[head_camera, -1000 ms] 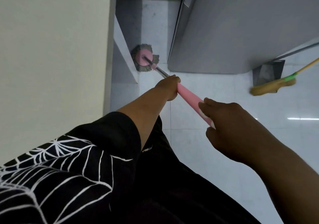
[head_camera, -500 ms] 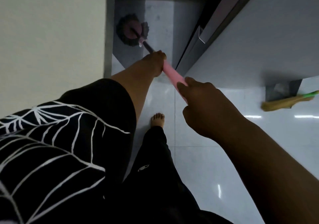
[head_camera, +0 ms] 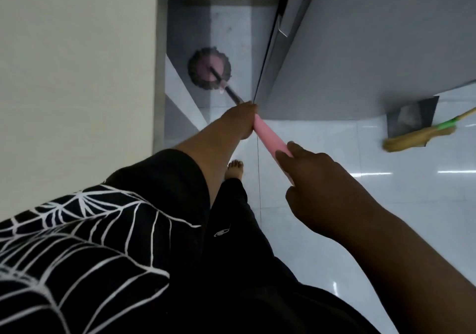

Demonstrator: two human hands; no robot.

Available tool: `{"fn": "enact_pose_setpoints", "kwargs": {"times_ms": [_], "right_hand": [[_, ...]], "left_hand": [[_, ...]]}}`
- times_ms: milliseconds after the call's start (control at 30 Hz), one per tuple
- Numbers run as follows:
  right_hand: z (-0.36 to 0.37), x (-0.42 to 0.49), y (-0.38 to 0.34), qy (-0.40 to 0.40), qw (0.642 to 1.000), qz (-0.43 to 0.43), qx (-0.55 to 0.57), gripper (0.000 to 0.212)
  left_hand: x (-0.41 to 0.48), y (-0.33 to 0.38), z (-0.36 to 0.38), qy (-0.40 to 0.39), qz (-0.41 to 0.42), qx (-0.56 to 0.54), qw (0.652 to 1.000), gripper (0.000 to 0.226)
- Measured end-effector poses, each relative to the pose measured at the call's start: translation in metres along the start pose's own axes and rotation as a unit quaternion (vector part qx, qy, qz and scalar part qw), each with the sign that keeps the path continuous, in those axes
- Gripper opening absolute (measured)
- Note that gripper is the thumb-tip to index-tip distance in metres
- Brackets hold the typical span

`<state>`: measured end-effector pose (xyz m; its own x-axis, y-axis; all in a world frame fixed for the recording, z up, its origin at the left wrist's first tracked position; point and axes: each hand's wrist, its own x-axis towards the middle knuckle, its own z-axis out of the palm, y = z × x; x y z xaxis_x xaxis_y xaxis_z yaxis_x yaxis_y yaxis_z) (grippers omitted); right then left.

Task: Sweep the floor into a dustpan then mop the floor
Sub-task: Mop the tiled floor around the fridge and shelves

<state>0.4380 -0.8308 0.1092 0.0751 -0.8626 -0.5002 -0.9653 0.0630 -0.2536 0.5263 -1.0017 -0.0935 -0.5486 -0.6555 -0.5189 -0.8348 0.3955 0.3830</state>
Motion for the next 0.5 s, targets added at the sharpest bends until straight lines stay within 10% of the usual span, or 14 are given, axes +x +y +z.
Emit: {"fn": "enact_pose_setpoints", "kwargs": {"times_ms": [500], "right_hand": [[0.02, -0.147, -0.027, 0.0, 0.997, 0.058, 0.042, 0.036]], "left_hand": [[-0.108, 0.07, 0.077, -0.026, 0.056, -0.045, 0.997, 0.045]]}}
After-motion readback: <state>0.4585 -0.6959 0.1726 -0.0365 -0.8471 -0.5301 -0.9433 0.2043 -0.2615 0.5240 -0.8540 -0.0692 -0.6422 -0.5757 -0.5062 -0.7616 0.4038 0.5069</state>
